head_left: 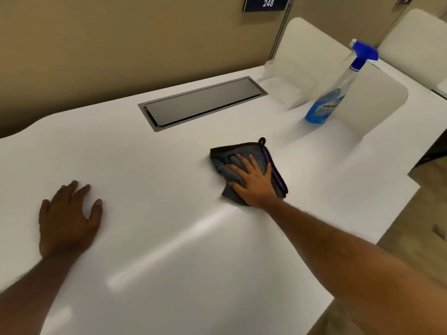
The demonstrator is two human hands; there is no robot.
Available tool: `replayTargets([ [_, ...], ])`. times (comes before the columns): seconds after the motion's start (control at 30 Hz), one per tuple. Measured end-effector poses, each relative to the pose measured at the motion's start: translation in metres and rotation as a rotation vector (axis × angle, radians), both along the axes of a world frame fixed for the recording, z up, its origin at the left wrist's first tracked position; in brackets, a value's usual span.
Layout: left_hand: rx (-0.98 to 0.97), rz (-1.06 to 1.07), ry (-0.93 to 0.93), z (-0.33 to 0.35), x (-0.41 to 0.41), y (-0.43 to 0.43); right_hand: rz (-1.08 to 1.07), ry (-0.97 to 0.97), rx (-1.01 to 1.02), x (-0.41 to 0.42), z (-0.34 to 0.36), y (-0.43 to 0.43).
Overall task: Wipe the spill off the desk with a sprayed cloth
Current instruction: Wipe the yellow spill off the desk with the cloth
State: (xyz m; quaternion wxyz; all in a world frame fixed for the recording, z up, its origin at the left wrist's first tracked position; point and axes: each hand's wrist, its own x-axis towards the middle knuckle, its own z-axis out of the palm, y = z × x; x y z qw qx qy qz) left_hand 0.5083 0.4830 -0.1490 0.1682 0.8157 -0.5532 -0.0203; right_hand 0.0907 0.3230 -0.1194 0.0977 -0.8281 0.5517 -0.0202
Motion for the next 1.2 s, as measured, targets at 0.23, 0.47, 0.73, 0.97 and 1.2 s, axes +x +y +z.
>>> replayTargets([
  [0.23, -0.014, 0.008, 0.033, 0.003, -0.002, 0.001, 0.111, 0.039, 0.027, 0.054, -0.007, 0.049],
  [0.47, 0.088, -0.057, 0.043, 0.003, 0.003, 0.01, 0.126, -0.042, -0.03, 0.007, -0.011, 0.084],
  [0.73, 0.082, -0.08, 0.059, 0.002, -0.01, 0.082, -0.126, 0.001, 0.011, 0.055, -0.006, 0.121],
  [0.97, 0.092, -0.098, 0.058, 0.005, -0.028, 0.133, 0.219, -0.079, -0.014, 0.067, -0.007, 0.146],
  [1.2, 0.094, -0.114, 0.085, 0.004, -0.029, 0.194, -0.199, -0.008, 0.015, 0.054, -0.008, 0.134],
])
